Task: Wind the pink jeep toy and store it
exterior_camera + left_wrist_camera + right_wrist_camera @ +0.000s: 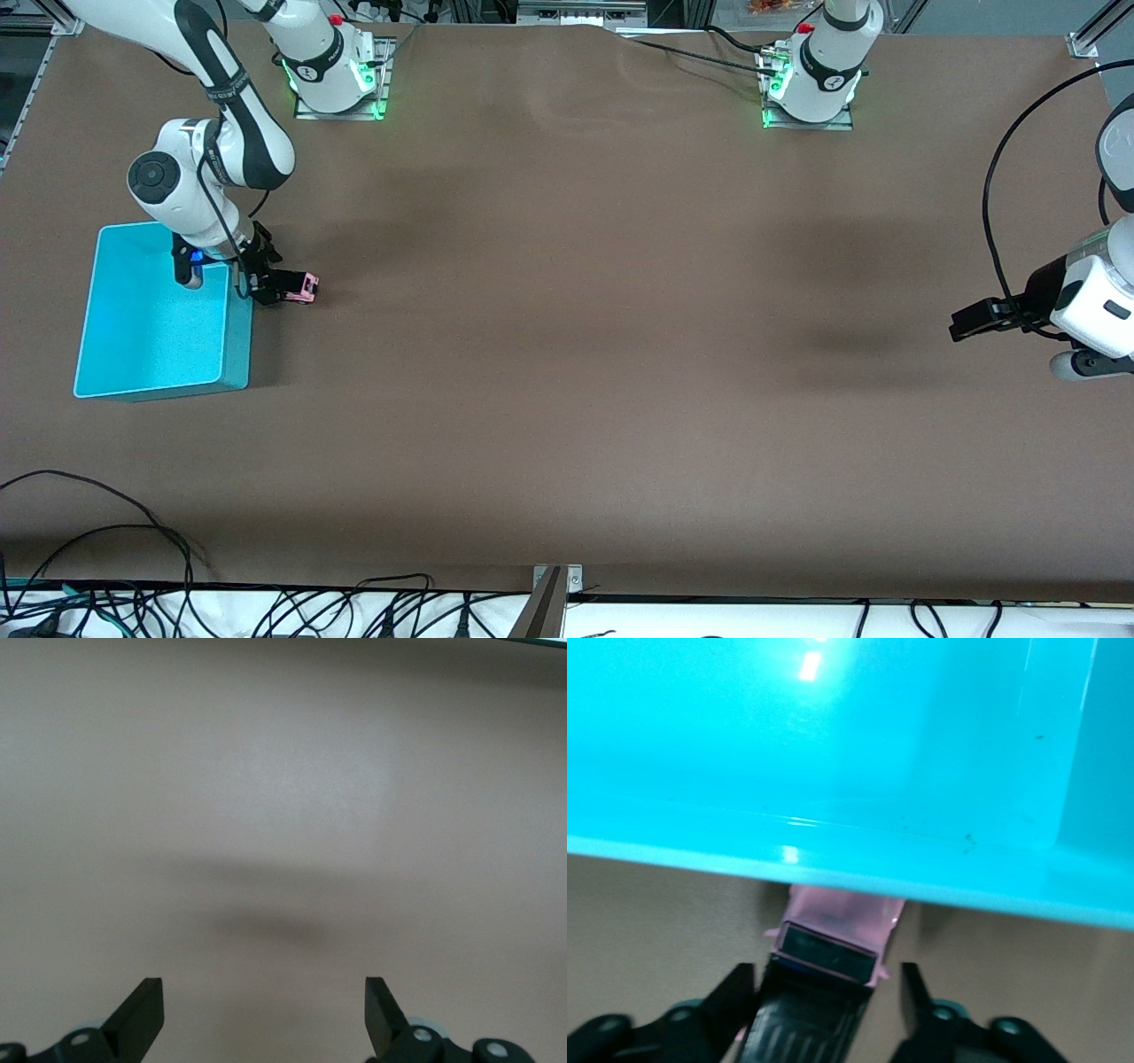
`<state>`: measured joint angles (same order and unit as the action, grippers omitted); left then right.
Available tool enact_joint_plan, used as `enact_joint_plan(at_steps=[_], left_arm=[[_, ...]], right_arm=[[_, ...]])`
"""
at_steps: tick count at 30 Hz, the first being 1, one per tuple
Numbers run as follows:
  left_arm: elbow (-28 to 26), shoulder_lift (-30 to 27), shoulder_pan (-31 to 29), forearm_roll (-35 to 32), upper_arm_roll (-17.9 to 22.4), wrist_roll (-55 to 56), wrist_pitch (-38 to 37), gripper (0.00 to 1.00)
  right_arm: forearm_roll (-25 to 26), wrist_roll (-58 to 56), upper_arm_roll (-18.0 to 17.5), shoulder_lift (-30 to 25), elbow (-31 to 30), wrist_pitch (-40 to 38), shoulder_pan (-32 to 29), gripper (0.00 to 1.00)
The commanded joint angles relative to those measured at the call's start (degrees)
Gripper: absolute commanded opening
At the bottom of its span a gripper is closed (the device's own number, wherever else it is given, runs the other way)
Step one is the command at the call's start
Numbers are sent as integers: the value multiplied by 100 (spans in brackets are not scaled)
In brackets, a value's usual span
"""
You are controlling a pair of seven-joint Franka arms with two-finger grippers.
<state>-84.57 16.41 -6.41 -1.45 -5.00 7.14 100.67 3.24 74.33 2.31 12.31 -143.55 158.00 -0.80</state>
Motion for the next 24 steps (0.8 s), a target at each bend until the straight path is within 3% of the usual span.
enact_joint_plan(at_steps=[1, 8, 24], left_arm=[[-42, -41, -36, -119, -27, -108, -30, 100], [-42, -41, -36, -119, -27, -108, -30, 100], [-42, -33, -45, -119, -27, -116, -30, 100]], right_arm=[[186, 205, 6, -61, -15, 11, -17, 0], [186, 196, -55, -141, 204, -24, -17, 0], [159, 82, -740, -141, 1144, -630, -17, 0]])
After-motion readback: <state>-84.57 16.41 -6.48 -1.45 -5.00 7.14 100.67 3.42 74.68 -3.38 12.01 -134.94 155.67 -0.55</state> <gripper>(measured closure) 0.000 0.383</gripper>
